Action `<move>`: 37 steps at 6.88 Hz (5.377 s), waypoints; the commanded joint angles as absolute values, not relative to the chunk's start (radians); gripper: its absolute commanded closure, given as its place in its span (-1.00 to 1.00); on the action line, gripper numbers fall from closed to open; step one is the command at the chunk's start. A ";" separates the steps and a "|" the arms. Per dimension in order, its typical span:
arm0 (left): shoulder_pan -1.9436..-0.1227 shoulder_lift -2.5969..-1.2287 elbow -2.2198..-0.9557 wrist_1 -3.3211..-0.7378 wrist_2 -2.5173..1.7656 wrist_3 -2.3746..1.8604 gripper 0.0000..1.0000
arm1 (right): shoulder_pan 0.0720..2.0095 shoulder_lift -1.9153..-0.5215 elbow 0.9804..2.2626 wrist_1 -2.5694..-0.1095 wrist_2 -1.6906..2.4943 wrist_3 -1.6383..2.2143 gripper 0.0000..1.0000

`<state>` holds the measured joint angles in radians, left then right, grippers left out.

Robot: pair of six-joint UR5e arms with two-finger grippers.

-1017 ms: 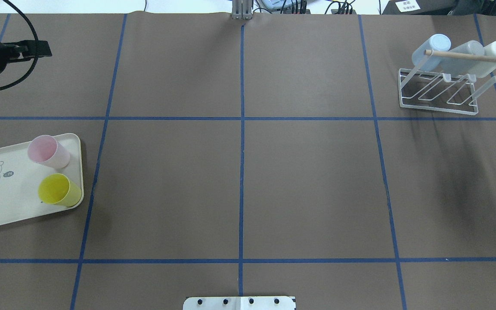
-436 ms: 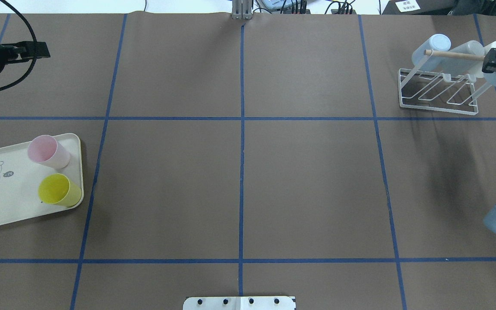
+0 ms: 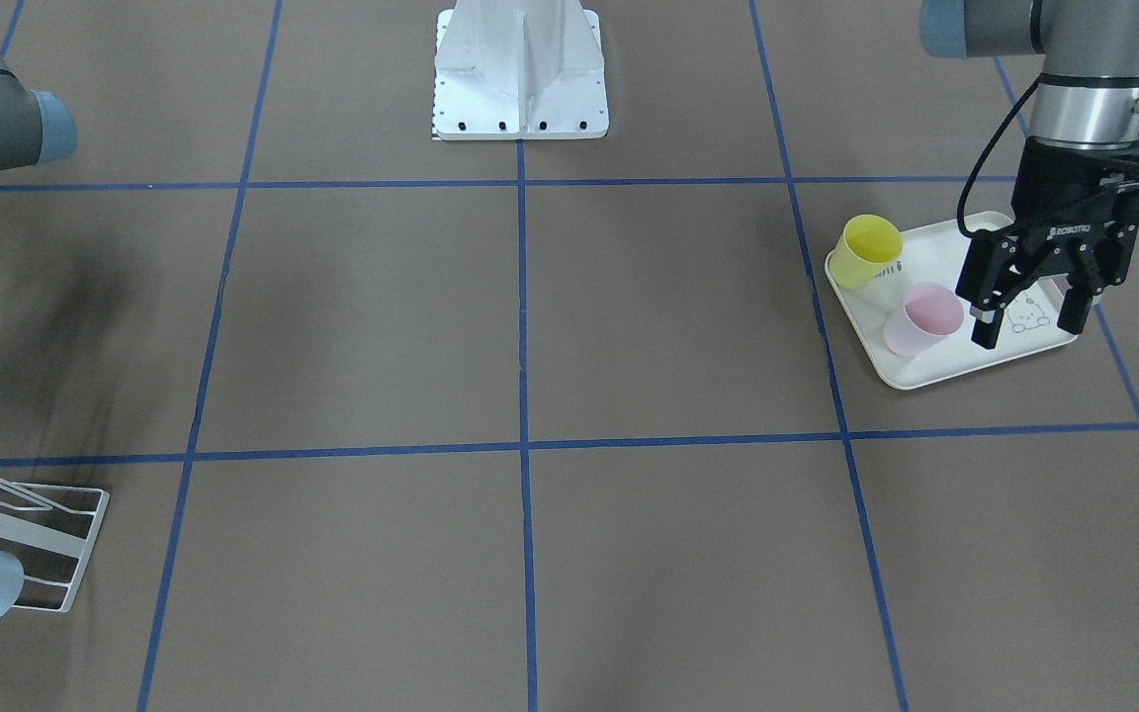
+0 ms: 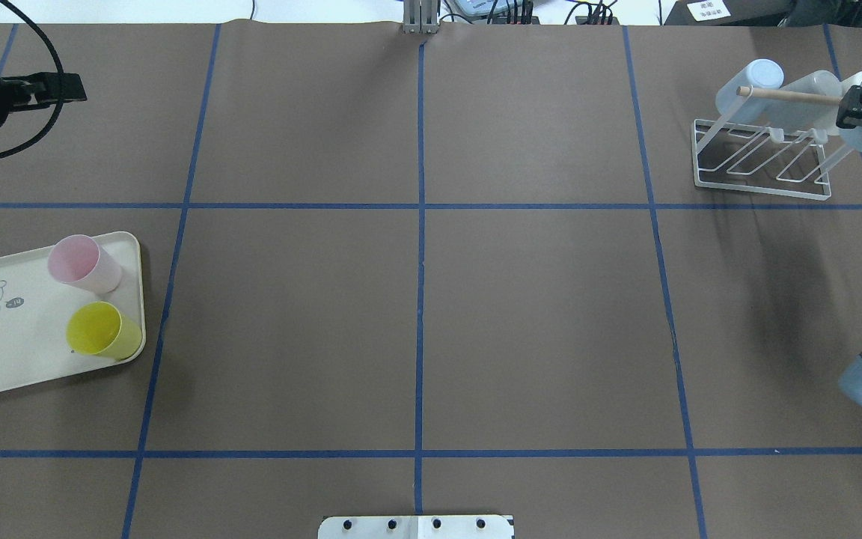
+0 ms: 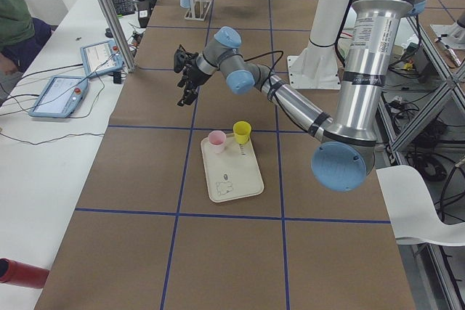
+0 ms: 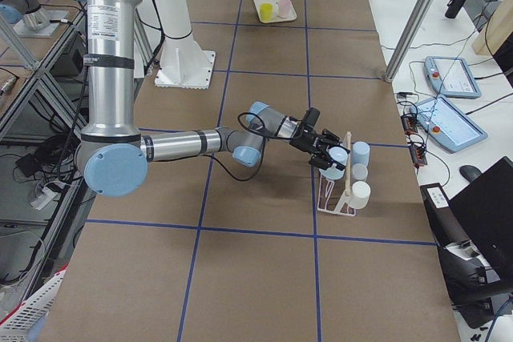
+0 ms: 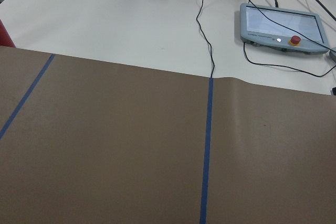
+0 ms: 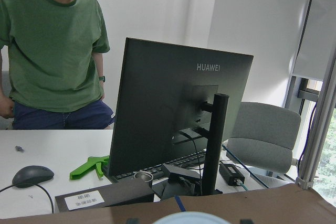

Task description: Transfer IKEA cup to right arm and place on rack

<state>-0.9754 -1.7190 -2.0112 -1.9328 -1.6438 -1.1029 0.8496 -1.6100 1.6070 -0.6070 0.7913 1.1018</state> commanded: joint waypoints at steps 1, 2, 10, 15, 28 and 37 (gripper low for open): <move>-0.974 -1.720 -2.010 -1.933 -1.644 -1.103 -1.00 | 0.850 -1.603 1.563 -0.561 0.790 1.103 1.00; -0.974 -1.720 -2.010 -1.933 -1.644 -1.103 -1.00 | 0.851 -1.605 1.563 -0.563 0.790 1.101 1.00; -0.974 -1.720 -2.010 -1.933 -1.644 -1.103 -1.00 | 0.858 -1.601 1.532 -0.563 0.802 1.097 1.00; -0.974 -1.720 -2.011 -1.933 -1.644 -1.104 -1.00 | 0.857 -1.597 1.513 -0.561 0.804 1.098 1.00; -0.976 -1.697 -2.016 -1.934 -1.658 -1.104 -1.00 | 0.891 -1.588 1.521 -0.351 0.805 1.006 -0.99; -1.055 -1.437 -2.017 -1.803 -2.222 -0.939 -1.00 | 0.910 -1.424 1.891 -0.696 1.337 1.417 -0.99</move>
